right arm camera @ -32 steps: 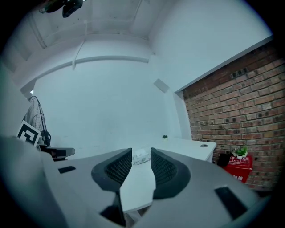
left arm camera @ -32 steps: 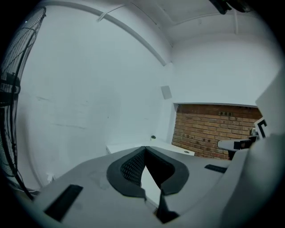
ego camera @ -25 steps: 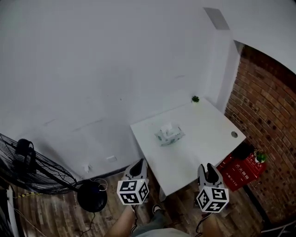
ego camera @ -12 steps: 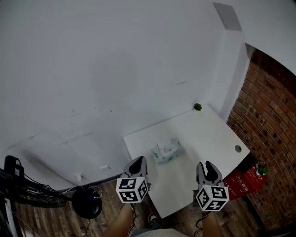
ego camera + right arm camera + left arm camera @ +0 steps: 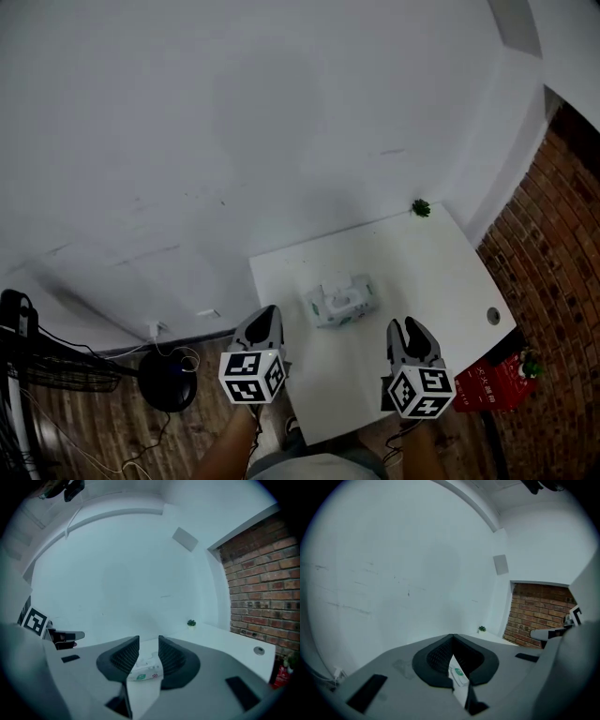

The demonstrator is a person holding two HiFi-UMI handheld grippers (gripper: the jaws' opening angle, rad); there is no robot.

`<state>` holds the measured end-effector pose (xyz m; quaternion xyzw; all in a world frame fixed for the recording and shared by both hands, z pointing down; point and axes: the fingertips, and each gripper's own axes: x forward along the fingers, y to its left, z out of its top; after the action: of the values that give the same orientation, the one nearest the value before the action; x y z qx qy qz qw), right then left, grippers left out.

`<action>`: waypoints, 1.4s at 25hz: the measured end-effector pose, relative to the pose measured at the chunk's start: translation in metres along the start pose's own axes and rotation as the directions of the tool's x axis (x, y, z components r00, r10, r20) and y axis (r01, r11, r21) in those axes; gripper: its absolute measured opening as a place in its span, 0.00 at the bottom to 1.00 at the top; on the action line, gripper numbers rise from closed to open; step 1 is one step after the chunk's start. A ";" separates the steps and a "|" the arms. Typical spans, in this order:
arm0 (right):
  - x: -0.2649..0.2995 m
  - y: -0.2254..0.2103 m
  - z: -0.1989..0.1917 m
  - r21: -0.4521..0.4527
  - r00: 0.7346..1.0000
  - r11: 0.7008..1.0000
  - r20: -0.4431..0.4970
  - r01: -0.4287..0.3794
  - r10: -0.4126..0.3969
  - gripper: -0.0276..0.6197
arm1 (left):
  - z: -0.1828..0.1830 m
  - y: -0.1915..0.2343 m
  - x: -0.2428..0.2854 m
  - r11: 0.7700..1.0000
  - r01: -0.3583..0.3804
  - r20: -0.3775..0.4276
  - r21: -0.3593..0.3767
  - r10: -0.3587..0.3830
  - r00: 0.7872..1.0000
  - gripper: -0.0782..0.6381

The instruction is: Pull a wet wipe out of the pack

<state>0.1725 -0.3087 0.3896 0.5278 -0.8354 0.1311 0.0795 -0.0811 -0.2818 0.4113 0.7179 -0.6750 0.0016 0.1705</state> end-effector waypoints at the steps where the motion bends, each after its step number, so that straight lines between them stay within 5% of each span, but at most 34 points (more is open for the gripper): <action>1: 0.005 0.001 0.001 -0.008 1.000 1.000 -0.012 -0.020 0.020 0.24 | 0.000 0.002 0.001 1.000 -0.016 0.001 -0.012 0.016 1.000 0.11; 11: 0.047 -0.008 -0.005 -0.064 0.983 0.987 -0.119 -0.150 0.142 0.23 | -0.021 0.007 0.018 0.993 -0.106 -0.032 -0.052 0.104 0.994 0.11; 20: 0.078 -0.005 -0.015 -0.167 0.921 0.924 -0.253 -0.343 0.296 0.23 | -0.049 0.018 0.017 0.980 -0.184 -0.087 -0.071 0.177 0.980 0.11; 29: 0.110 0.005 -0.038 -0.268 0.792 0.773 -0.421 -0.575 0.443 0.23 | -0.088 0.037 0.008 0.958 -0.265 -0.152 -0.107 0.248 0.957 0.11; 35: 0.128 0.014 -0.051 -0.272 0.678 0.649 -0.513 -0.710 0.527 0.23 | -0.097 0.044 0.001 0.953 -0.289 -0.172 -0.093 0.270 0.947 0.11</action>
<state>0.1048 -0.3978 0.4710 0.1318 -0.9391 0.0549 0.3126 -0.1019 -0.2603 0.5140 0.6012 -0.7534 0.0429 0.2629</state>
